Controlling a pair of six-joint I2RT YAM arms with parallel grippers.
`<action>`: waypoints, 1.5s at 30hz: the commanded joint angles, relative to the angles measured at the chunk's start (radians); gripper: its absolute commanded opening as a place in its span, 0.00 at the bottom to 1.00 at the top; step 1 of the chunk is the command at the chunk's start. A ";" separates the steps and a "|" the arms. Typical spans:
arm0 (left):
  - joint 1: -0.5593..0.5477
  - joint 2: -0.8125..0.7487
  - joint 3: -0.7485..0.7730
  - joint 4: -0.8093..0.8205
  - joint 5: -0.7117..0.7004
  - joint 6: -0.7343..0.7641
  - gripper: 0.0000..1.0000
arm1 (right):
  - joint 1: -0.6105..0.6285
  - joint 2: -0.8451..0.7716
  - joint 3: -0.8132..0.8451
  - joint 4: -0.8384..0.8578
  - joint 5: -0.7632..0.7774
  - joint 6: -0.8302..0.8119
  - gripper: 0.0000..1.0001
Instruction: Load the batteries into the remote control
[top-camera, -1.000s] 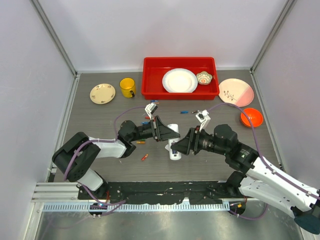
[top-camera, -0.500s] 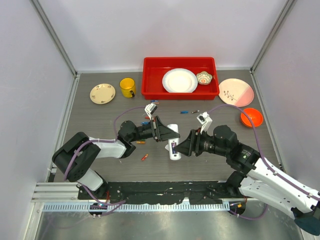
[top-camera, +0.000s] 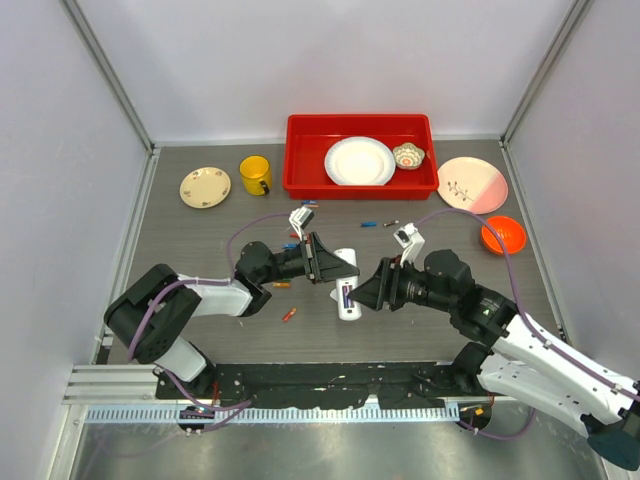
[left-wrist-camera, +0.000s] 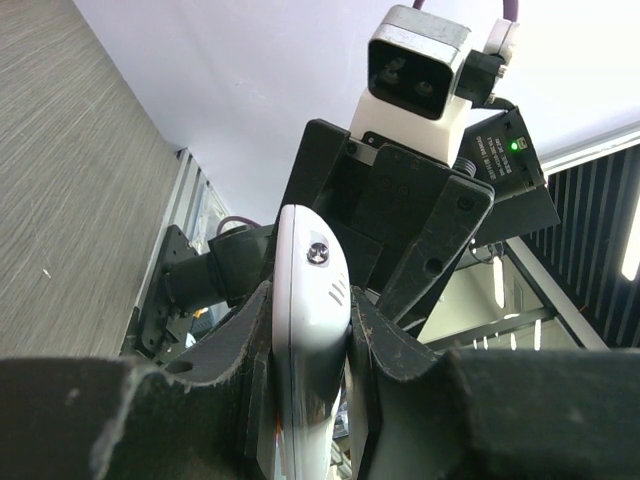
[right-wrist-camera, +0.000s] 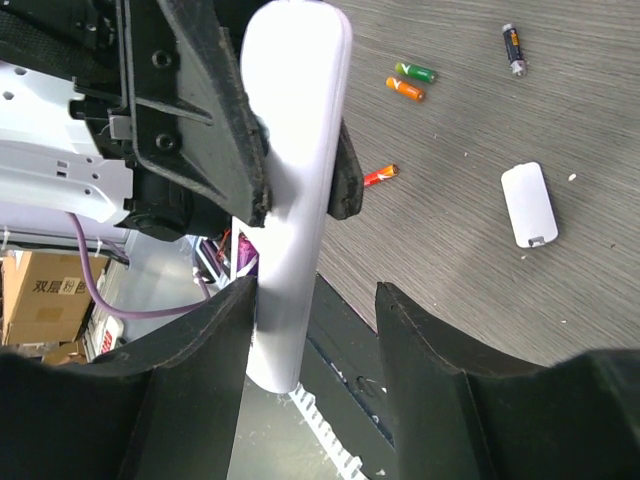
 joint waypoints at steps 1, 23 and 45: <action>0.000 -0.038 0.006 0.256 -0.006 0.004 0.00 | -0.005 0.021 -0.006 0.038 0.005 -0.005 0.56; -0.016 -0.026 0.020 0.257 -0.006 0.001 0.00 | -0.005 0.093 -0.003 0.101 -0.028 0.022 0.56; 0.001 -0.030 -0.061 0.250 -0.096 0.067 0.00 | -0.011 0.055 0.058 -0.011 -0.090 -0.043 0.63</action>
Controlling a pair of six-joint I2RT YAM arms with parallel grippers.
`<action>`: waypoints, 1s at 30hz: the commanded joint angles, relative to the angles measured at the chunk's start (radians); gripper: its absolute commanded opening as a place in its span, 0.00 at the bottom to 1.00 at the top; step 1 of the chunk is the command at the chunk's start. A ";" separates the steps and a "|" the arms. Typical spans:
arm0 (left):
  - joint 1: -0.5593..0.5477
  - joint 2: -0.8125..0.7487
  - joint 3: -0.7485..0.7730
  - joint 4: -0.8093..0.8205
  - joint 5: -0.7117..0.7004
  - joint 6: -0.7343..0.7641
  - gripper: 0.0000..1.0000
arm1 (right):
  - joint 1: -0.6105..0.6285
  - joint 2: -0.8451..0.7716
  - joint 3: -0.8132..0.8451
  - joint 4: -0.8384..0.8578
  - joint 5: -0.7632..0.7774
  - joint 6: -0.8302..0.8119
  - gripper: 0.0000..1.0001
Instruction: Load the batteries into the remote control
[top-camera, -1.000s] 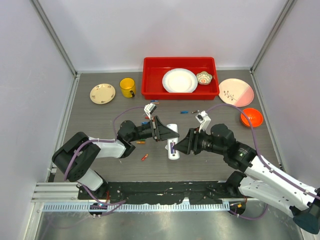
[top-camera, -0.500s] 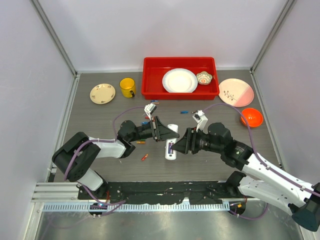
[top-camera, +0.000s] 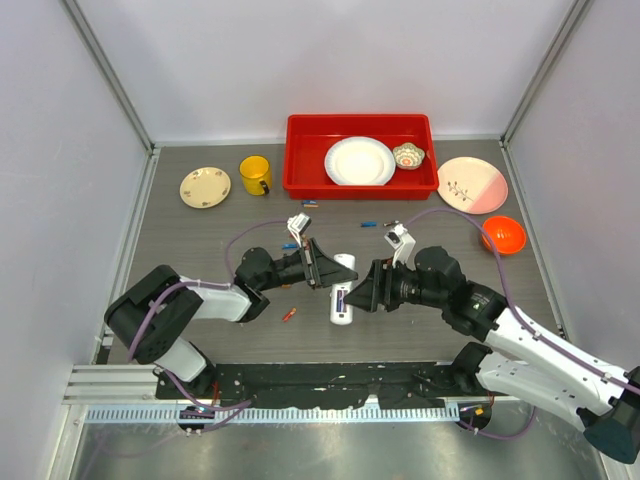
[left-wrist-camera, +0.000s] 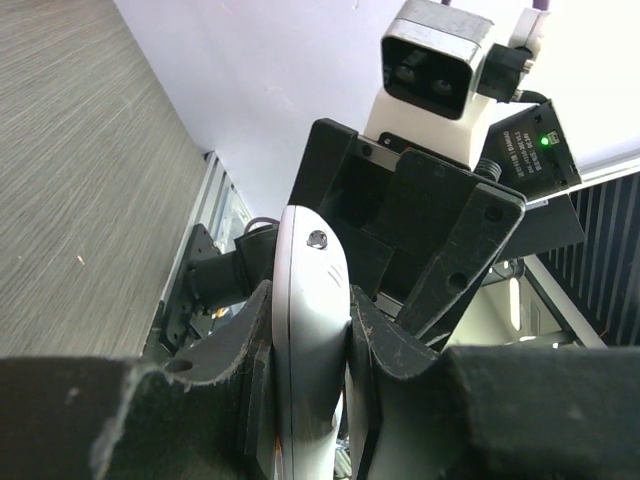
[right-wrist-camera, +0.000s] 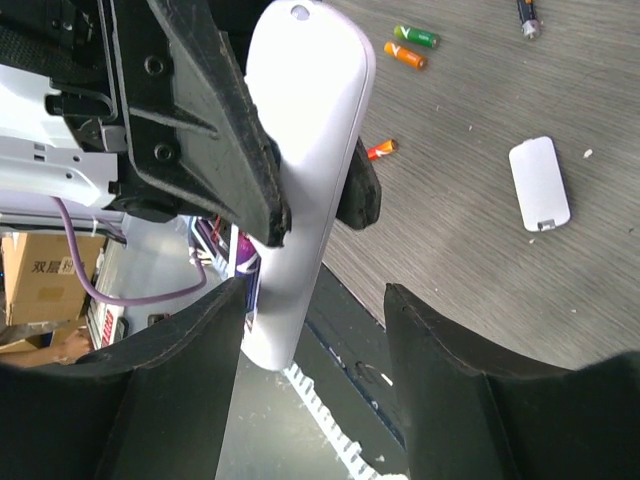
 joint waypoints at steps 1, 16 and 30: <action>0.027 -0.032 -0.018 0.254 -0.040 0.024 0.00 | -0.005 -0.033 0.072 -0.049 -0.036 -0.058 0.64; 0.055 -0.113 -0.055 0.124 -0.109 0.098 0.00 | -0.012 -0.056 -0.067 0.193 0.008 0.080 0.65; 0.233 -0.655 -0.212 -0.576 -0.333 0.254 0.00 | -0.014 0.077 -0.055 0.073 0.386 -0.087 0.62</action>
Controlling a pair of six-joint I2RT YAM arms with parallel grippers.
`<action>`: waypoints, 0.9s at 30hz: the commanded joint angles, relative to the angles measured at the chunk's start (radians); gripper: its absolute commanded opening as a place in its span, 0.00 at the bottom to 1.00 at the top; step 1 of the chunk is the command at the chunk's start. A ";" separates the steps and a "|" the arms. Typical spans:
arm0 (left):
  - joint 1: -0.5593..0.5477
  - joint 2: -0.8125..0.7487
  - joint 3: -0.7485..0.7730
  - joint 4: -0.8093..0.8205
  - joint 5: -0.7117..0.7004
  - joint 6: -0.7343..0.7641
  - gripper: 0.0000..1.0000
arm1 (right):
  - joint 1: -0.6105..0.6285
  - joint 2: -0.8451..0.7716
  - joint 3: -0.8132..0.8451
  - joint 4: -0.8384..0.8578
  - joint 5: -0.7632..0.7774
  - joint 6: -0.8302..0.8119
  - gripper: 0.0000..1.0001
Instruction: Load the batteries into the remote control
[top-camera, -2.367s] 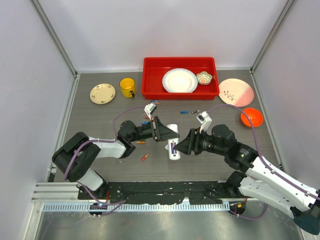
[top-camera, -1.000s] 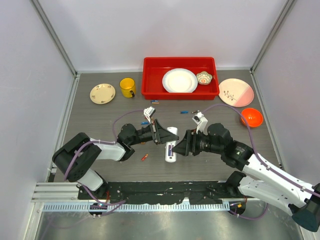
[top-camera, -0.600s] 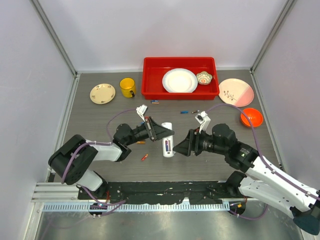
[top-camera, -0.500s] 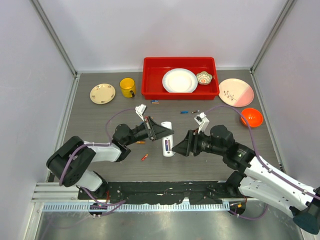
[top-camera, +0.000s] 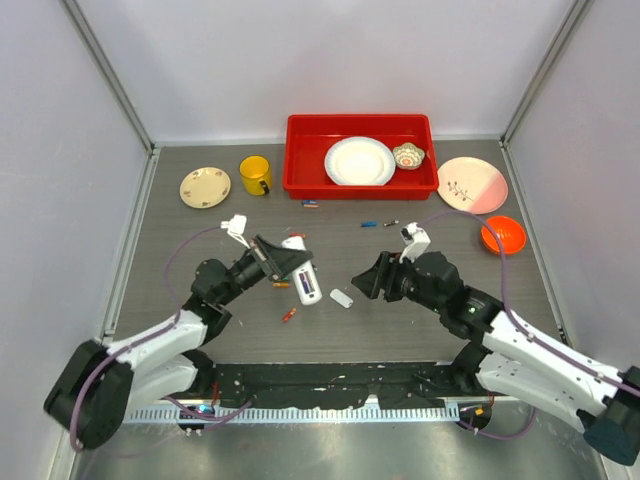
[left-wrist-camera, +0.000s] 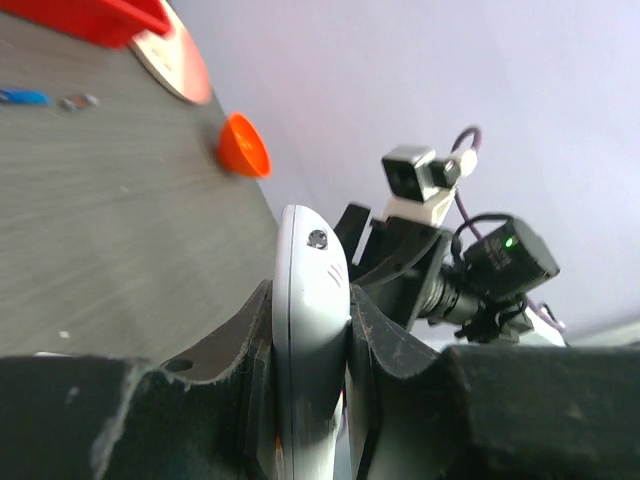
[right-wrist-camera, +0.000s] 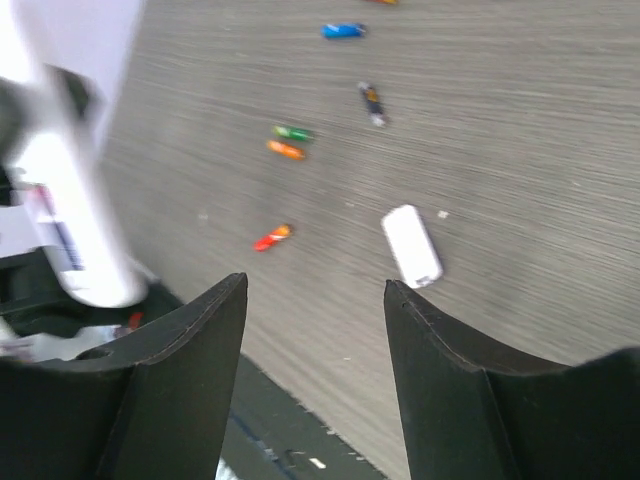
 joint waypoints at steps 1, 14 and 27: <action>0.082 -0.255 -0.025 -0.341 -0.119 0.089 0.00 | -0.003 0.153 0.034 -0.006 0.122 -0.101 0.62; 0.209 -0.542 -0.044 -0.603 -0.098 0.025 0.00 | 0.027 0.683 0.375 0.138 0.252 -0.366 0.58; 0.275 -0.528 -0.110 -0.391 -0.042 -0.110 0.00 | 0.025 1.164 0.817 0.023 0.192 -0.477 0.60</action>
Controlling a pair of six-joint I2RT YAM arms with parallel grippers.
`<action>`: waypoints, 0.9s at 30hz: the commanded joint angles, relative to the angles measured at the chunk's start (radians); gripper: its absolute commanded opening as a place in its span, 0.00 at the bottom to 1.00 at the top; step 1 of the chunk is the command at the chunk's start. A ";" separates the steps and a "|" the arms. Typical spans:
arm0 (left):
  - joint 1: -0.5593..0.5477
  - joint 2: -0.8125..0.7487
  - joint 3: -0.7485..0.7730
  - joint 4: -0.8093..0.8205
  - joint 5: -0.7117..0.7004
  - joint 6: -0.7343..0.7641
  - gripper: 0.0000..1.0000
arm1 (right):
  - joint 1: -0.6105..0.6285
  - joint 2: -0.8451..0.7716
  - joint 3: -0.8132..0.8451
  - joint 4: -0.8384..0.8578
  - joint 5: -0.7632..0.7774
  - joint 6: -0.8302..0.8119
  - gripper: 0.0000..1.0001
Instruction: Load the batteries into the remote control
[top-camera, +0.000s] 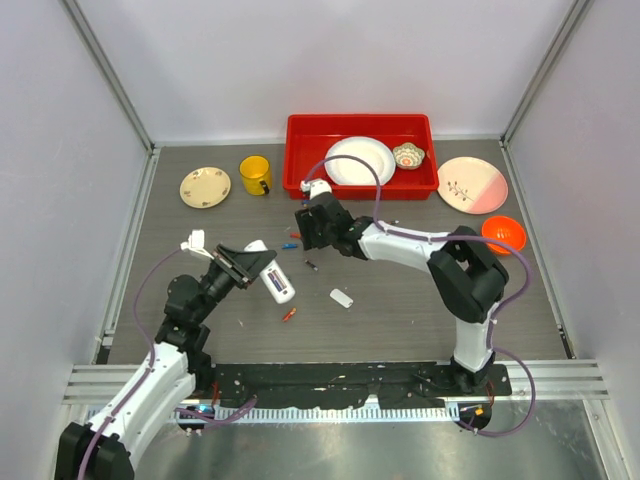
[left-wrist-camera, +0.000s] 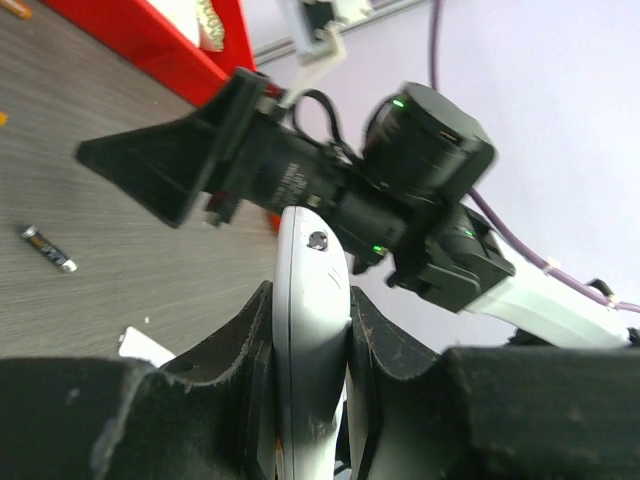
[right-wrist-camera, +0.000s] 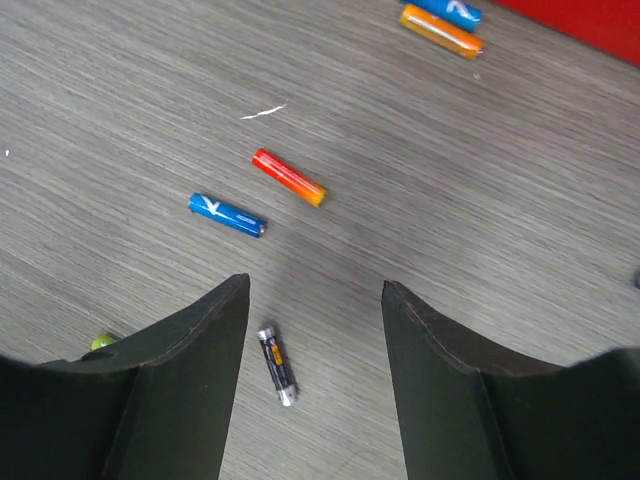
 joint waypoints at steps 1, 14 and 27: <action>0.007 -0.025 0.017 0.079 0.026 -0.031 0.00 | 0.006 0.051 0.101 -0.096 -0.040 -0.058 0.58; -0.005 -0.041 -0.001 0.098 0.051 -0.007 0.00 | 0.072 0.013 -0.112 0.007 -0.064 -0.034 0.55; -0.008 -0.038 -0.006 0.099 0.042 -0.002 0.00 | 0.117 -0.139 -0.210 0.106 -0.047 -0.015 0.56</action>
